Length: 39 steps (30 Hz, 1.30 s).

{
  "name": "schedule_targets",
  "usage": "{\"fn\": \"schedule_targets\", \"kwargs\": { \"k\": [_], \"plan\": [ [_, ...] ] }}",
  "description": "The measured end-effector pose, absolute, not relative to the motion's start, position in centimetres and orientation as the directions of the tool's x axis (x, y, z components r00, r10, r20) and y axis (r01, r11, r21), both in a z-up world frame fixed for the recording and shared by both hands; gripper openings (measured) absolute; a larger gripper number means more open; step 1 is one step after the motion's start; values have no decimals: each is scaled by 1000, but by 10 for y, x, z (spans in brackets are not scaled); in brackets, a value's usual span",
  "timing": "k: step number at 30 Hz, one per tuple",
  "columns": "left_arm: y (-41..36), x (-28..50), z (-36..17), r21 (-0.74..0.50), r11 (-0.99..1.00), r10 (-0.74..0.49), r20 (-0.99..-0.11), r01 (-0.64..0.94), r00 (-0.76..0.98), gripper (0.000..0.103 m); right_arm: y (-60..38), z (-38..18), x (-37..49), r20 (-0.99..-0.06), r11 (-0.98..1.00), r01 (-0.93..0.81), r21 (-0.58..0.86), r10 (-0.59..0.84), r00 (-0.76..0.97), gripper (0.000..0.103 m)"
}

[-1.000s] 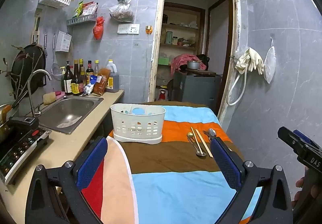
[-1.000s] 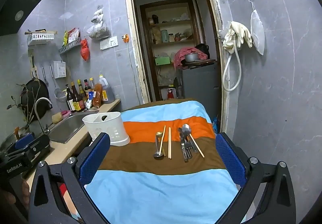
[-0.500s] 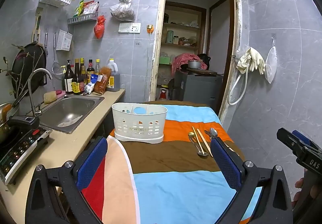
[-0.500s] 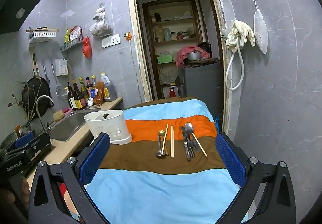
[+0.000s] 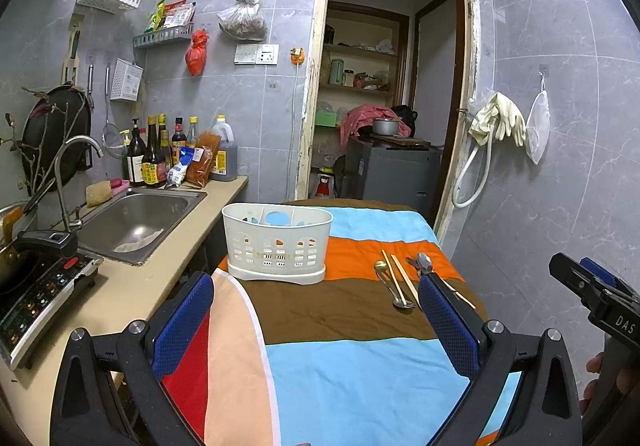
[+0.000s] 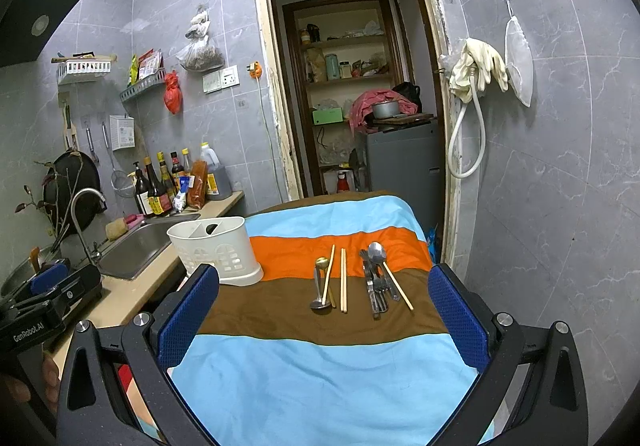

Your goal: Organize utensils

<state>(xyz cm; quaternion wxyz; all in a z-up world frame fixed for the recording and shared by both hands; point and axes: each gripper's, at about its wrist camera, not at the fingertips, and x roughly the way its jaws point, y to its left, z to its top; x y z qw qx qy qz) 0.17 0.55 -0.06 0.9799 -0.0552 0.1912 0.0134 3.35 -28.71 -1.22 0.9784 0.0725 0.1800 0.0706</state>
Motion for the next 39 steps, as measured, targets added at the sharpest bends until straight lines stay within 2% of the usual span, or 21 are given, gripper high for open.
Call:
{"fn": "schedule_targets", "kwargs": {
  "k": [39],
  "plan": [
    [9,5,-7,-105,993,3,-382,-47,924,103,-282,-15,31,-352,981,-101,164,154,923,102]
  ]
}}
